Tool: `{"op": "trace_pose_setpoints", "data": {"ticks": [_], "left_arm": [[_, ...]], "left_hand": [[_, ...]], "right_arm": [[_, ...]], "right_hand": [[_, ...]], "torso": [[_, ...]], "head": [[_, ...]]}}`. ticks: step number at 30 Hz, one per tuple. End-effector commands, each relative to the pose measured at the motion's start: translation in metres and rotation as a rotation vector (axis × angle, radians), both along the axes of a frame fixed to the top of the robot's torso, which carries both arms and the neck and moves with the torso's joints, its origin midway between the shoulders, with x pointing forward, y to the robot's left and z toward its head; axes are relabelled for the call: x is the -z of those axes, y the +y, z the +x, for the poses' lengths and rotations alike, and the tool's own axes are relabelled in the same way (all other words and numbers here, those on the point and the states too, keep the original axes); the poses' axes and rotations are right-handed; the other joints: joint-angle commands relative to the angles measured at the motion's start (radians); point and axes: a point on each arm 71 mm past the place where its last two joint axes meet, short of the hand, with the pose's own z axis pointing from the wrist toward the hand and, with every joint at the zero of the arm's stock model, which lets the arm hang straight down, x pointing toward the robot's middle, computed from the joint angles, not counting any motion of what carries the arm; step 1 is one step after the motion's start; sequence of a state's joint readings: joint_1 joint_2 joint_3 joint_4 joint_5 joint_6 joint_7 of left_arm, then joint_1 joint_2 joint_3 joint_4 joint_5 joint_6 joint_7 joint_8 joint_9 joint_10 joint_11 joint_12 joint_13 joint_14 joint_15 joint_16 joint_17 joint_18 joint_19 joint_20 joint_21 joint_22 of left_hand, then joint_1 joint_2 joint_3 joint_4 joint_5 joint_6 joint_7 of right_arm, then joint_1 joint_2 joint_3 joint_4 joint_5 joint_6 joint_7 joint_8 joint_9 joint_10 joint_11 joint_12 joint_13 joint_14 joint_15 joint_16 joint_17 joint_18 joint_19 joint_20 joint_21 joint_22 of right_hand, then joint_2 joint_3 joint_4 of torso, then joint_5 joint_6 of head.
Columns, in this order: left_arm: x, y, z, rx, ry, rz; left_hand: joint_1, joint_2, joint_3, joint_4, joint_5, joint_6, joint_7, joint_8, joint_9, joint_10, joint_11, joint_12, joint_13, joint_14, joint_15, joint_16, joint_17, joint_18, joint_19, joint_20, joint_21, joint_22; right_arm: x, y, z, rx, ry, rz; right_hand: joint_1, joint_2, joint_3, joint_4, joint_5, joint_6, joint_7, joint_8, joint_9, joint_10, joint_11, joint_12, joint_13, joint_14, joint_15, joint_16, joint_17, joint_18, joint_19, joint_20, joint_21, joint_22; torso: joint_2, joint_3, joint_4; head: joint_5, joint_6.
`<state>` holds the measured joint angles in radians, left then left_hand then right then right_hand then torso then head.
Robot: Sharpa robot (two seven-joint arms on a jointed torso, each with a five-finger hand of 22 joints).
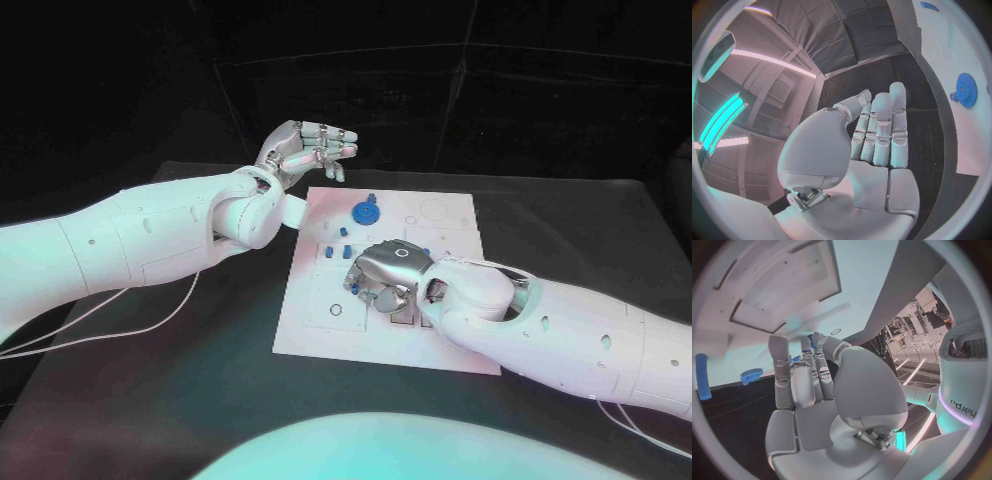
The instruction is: Assemble the parts on the task board
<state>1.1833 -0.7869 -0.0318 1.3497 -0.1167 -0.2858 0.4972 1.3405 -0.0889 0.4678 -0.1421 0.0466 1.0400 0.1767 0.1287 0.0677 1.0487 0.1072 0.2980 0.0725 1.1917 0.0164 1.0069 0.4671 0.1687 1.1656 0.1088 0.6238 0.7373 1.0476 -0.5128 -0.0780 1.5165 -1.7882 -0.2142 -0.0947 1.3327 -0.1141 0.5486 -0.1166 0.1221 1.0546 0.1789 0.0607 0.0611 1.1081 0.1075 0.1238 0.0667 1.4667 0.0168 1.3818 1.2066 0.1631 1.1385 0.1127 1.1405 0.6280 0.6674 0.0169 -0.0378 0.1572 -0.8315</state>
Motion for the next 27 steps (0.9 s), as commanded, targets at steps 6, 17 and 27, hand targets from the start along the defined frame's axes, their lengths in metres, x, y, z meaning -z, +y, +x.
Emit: {"op": "trace_pose_setpoints", "data": {"ticks": [6, 17, 27], "left_arm": [[-0.001, 0.0, 0.0, 0.011, 0.004, -0.006], [-0.001, 0.002, 0.001, 0.01, 0.009, -0.004], [-0.001, 0.003, 0.001, 0.011, 0.01, -0.004]], "left_hand": [[-0.003, 0.001, -0.008, 0.002, 0.005, -0.009, -0.001, 0.004, 0.001, -0.009, 0.0, 0.005, -0.001, -0.006, 0.001, -0.004, -0.002, 0.012, -0.009, 0.003, -0.005, 0.001], [-0.004, 0.001, -0.009, 0.002, 0.005, -0.01, -0.001, 0.004, 0.0, -0.011, 0.0, 0.005, -0.002, -0.007, 0.001, -0.004, -0.002, 0.012, -0.009, 0.003, -0.005, 0.001], [-0.004, 0.002, -0.01, 0.002, 0.005, -0.01, -0.001, 0.004, 0.0, -0.013, 0.0, 0.006, -0.002, -0.008, 0.001, -0.004, -0.002, 0.013, -0.01, 0.003, -0.005, 0.001]], "right_arm": [[0.0, -0.007, 0.001, 0.033, -0.015, 0.043], [-0.021, -0.036, -0.005, 0.076, -0.055, 0.148], [-0.062, -0.087, 0.023, 0.227, -0.099, 0.104]], "right_hand": [[-0.017, -0.021, -0.027, 0.003, 0.003, -0.103, 0.02, 0.0, 0.002, -0.097, 0.025, -0.035, -0.003, 0.023, 0.021, -0.025, -0.042, 0.012, -0.035, 0.023, -0.04, -0.066], [-0.016, -0.02, -0.038, 0.005, 0.011, -0.088, 0.012, 0.008, 0.007, -0.085, 0.02, -0.014, 0.0, 0.024, 0.018, -0.024, -0.043, 0.012, -0.029, 0.022, -0.039, -0.063], [-0.033, -0.046, -0.088, 0.022, 0.003, -0.095, -0.01, 0.003, 0.006, -0.098, 0.005, 0.003, -0.001, 0.025, 0.007, -0.024, -0.046, 0.012, -0.025, 0.014, -0.048, -0.072]], "torso": [[0.0, 0.0002, 0.0001], [-0.001, -0.0008, -0.0013], [-0.001, -0.0005, -0.002]], "head": [[0.0, 0.003], [-0.008, 0.012], [-0.037, 0.034]]}}
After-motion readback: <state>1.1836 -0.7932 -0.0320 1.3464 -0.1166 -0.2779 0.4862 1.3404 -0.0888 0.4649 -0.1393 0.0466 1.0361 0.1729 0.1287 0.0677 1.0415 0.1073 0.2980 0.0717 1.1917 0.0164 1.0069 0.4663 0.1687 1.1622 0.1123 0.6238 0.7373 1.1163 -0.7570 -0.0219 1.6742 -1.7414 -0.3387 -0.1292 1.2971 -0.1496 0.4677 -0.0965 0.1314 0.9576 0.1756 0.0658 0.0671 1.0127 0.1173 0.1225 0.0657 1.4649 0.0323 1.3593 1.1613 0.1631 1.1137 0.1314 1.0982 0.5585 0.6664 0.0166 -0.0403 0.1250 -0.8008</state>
